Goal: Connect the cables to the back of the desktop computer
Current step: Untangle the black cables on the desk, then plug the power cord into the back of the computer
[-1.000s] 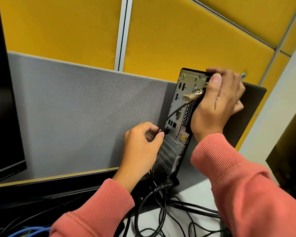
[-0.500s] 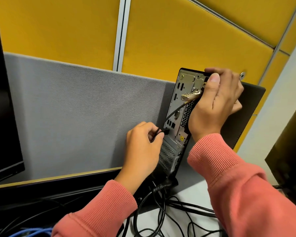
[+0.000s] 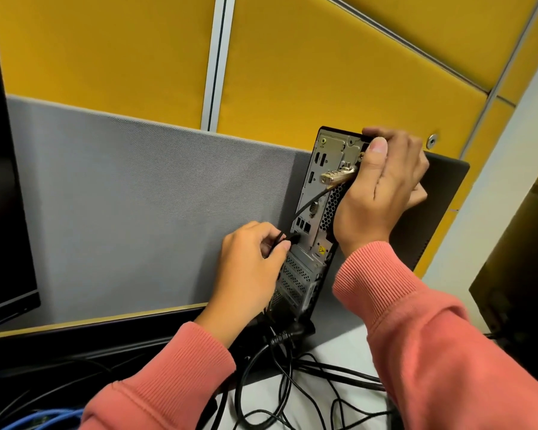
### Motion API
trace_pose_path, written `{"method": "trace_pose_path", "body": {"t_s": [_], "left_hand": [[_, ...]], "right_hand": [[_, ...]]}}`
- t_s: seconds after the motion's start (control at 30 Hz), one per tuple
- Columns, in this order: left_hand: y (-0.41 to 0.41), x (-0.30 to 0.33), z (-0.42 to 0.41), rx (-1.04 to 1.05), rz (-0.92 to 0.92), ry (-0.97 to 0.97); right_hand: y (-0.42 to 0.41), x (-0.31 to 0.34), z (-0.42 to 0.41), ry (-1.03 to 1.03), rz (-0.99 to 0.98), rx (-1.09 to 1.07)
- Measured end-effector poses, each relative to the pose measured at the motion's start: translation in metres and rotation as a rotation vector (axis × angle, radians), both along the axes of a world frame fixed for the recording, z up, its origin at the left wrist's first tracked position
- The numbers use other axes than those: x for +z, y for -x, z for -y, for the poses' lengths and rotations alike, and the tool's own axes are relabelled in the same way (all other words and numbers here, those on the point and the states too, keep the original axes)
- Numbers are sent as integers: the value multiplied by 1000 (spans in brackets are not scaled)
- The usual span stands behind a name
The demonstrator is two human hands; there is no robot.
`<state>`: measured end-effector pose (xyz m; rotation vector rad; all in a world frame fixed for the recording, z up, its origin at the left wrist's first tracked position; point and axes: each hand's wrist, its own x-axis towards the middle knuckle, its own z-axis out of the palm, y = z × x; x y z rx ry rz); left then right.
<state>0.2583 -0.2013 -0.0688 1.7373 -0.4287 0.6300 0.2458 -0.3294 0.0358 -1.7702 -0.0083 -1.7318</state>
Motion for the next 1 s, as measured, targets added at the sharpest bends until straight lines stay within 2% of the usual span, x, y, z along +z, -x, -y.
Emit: {"method": "trace_pose_path", "body": {"t_s": [0.3, 0.5, 0.77, 1.0], "left_hand": [[10, 8, -11, -28, 6, -124], [33, 1, -36, -119, -136, -407], [87, 9, -92, -240, -268, -628], [143, -9, -127, -225, -343, -736]], "right_hand": [[5, 3, -1, 10, -58, -36], [11, 4, -1, 36, -111, -58], [35, 12, -4, 76, -317, -68], [73, 19, -12, 59, -570, 54]]}}
